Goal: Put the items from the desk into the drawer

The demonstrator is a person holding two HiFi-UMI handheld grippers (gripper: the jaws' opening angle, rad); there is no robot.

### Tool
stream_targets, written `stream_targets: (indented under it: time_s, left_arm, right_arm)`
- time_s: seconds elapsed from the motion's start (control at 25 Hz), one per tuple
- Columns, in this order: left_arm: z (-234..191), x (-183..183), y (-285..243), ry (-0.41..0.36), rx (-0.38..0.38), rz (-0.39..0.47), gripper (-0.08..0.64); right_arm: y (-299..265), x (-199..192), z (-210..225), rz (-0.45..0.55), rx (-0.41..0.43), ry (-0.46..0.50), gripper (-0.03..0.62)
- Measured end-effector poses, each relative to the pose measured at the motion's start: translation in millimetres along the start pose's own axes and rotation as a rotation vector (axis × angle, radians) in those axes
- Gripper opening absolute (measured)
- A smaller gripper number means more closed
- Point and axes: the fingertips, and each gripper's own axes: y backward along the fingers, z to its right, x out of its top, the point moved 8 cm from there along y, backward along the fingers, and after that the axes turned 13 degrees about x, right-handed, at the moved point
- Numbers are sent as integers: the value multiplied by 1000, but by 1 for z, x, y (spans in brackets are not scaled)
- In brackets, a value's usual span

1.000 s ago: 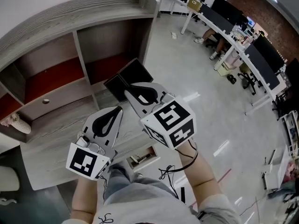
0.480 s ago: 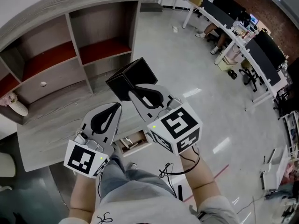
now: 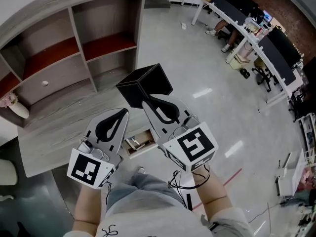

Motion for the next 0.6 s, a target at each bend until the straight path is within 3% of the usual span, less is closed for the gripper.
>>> stream_targets:
  time_s: [0.6]
  left_arm:
    - [8,-11,89,22,-77,-59,8]
  right_arm:
    - [16,-40,-83,-17,-129,-62,44]
